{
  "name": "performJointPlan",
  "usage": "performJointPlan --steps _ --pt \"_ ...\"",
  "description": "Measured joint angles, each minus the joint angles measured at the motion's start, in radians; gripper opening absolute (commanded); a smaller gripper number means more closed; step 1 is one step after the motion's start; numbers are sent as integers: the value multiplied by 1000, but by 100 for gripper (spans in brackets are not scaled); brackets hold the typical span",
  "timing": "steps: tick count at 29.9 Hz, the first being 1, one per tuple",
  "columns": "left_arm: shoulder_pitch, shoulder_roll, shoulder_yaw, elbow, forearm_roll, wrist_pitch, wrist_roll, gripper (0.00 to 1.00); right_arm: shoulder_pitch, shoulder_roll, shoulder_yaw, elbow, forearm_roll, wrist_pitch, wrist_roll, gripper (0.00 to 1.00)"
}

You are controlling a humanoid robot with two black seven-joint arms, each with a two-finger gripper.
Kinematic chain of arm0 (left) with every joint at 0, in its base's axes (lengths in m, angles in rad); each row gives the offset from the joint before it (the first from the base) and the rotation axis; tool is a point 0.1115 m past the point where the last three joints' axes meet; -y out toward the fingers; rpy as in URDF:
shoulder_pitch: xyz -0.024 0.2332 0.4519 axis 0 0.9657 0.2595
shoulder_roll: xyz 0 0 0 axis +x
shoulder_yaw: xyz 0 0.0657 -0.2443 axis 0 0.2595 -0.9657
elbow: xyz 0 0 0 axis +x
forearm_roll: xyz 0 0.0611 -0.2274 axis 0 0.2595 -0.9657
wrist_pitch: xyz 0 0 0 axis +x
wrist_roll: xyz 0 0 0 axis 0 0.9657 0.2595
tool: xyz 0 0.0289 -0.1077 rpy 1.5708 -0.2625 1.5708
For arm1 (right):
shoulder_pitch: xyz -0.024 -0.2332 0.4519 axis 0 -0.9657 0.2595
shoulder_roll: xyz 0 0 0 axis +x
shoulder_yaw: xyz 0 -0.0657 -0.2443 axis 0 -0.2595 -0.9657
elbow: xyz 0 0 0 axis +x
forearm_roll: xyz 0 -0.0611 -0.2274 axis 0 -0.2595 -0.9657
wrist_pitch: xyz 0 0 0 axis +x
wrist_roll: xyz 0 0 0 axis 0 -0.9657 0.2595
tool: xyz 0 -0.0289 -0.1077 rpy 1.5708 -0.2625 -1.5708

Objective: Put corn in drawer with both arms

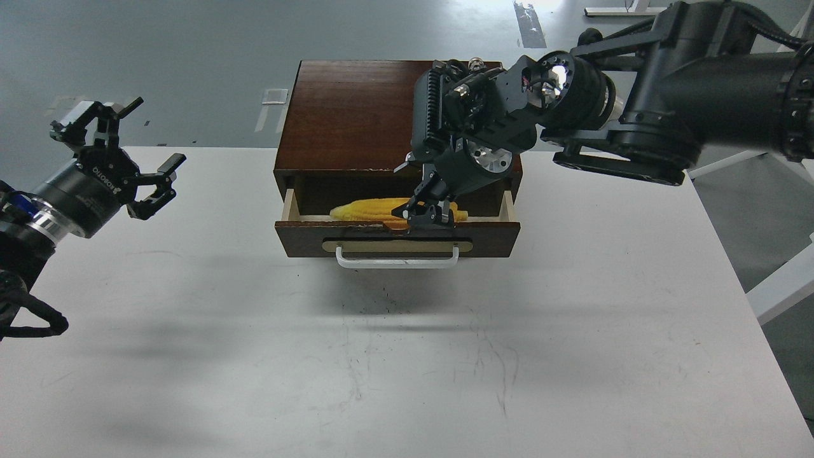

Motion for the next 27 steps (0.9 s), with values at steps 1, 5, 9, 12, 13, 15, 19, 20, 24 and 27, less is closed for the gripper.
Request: performJointPlan --steps 1,5,9,12,13,15,19,20,24,27 --pt "0 0 -1 0 0 0 0 99 3 -1 1 1 1 0 0 82" --pt "0 0 -2 0 0 0 0 99 16 -8 6 6 5 0 0 85" --pt "0 0 -8 0 0 0 0 99 47 -40 24 23 39 -1 0 93" --pt "0 0 -9 0 0 0 0 99 76 -93 45 44 135 -1 0 96" --pt "0 0 -9 0 0 0 0 99 81 -110 53 47 169 -1 0 96" --pt "0 -1 -9 0 1 0 0 99 86 -150 68 53 248 0 0 96" --pt "0 -4 -9 0 1 0 0 99 74 -259 84 54 431 1 0 99" --pt "0 -4 -9 0 1 0 0 99 63 -286 87 56 482 2 0 99" --pt "2 -8 -9 0 5 0 0 99 -57 -416 153 57 708 2 0 99" --pt "2 -11 -8 0 7 0 0 99 -195 -496 271 57 829 4 0 99"
